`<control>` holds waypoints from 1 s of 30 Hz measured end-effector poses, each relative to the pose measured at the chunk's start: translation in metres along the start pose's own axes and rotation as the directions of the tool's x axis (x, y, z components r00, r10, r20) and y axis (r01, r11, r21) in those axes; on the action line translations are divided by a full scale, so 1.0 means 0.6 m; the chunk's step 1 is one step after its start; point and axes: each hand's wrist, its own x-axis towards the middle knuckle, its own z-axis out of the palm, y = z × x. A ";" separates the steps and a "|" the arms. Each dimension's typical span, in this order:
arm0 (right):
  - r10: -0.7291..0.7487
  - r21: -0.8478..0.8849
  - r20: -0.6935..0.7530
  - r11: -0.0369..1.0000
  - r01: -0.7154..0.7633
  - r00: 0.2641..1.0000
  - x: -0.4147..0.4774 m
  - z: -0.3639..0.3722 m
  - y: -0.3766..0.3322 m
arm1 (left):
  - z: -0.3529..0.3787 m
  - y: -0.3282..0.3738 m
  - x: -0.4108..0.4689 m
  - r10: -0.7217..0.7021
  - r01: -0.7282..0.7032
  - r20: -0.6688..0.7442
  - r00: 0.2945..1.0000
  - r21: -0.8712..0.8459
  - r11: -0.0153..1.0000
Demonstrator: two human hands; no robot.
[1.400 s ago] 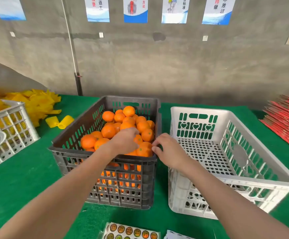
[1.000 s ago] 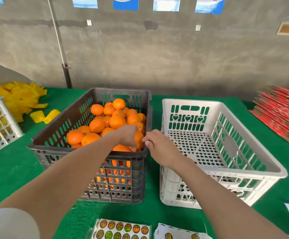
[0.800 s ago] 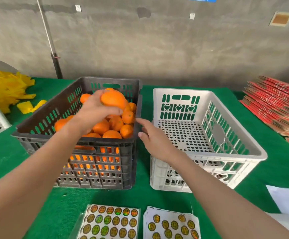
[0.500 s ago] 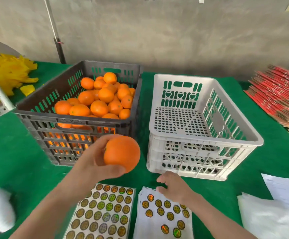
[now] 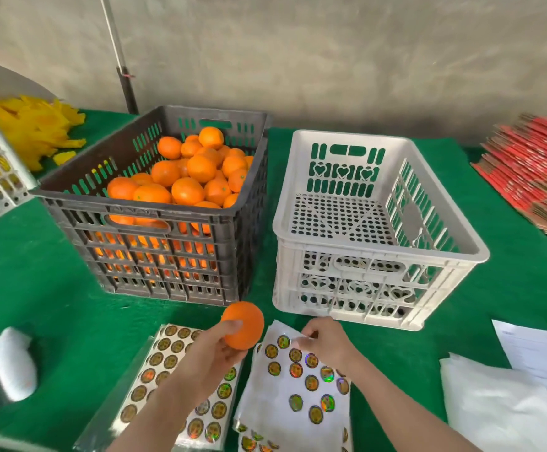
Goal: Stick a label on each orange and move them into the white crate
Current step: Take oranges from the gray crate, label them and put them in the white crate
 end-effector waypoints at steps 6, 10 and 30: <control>-0.120 -0.018 -0.021 0.993 0.120 0.993 -0.011 -0.026 -0.002 | 0.026 -0.003 0.006 -0.001 -0.017 0.101 0.995 0.175 0.984; -0.171 -0.009 -0.091 0.985 0.170 0.981 -0.024 -0.022 -0.003 | 0.038 0.000 0.009 0.014 -0.055 0.157 0.988 0.261 0.964; -0.516 -0.306 -0.221 0.842 0.443 0.828 -0.061 0.001 -0.051 | 0.033 0.011 0.017 -0.117 0.104 0.195 0.974 0.077 0.992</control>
